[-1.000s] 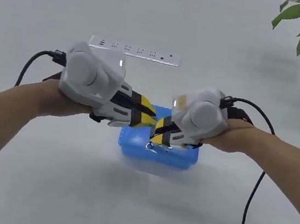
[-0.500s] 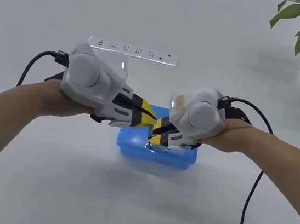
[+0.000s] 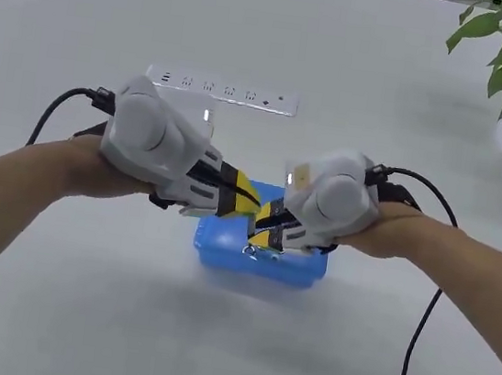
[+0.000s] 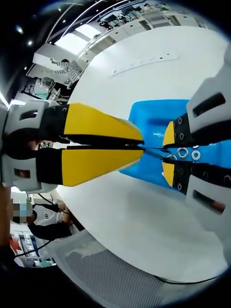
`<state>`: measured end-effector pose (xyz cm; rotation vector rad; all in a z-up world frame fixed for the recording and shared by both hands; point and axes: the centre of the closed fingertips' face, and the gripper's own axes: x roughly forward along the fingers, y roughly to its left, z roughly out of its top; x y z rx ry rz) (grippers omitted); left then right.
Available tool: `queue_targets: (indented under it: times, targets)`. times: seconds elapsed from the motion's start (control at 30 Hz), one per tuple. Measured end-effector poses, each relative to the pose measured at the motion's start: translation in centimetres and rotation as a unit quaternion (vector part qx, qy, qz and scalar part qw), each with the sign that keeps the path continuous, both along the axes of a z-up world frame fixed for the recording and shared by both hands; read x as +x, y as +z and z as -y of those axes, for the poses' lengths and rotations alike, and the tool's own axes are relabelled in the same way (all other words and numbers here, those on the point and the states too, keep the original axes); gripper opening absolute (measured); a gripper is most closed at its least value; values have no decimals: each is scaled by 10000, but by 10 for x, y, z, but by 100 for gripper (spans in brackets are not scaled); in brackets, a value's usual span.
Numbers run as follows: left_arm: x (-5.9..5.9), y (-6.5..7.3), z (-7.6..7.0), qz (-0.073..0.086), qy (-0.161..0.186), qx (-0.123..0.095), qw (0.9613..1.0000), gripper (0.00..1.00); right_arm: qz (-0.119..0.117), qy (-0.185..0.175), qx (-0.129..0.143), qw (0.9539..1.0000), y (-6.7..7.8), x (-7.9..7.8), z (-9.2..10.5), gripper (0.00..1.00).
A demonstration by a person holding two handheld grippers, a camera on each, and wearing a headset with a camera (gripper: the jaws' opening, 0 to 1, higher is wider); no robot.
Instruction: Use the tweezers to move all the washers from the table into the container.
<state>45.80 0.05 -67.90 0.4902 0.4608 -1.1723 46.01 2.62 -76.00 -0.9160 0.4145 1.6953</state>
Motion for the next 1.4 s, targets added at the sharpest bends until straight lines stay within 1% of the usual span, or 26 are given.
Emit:
queue_targets:
  times: [0.13,0.3,0.47,0.6,0.7,0.73,0.8,0.9,1.17,1.3,1.4]
  targets:
    - [0,5,0,7,-25,-21,10000,5,4,-24,62,10000,4,0,1,11]
    - [-1,16,-2,25,-49,-64,10000,5,-19,-108,214,9997,15,0,2,11]
    - [-4,27,1,38,-134,-108,9998,5,-15,-158,338,9993,26,-3,3,11]
    - [-7,34,4,51,-219,-85,9997,4,-12,-201,407,9990,34,-7,6,11]
    - [-13,43,10,50,-351,-162,9992,4,-45,-250,465,9986,40,-12,9,12]
    - [-15,44,12,48,-372,-180,9991,4,-18,-260,473,9985,41,-14,10,12]
    - [-18,48,15,50,-416,-180,9990,4,-37,-314,526,9981,44,-18,12,12]
    - [-23,51,19,36,-478,-180,9987,4,-38,-376,564,9977,45,-24,16,12]
    - [-41,59,27,21,-643,-133,9978,4,-11,-524,710,9961,55,-38,24,12]
    - [-49,61,29,30,-718,-95,9974,4,23,-576,735,9956,58,-44,28,10]
    - [-56,60,30,0,-789,-43,9969,5,40,-595,717,9956,58,-50,32,9]
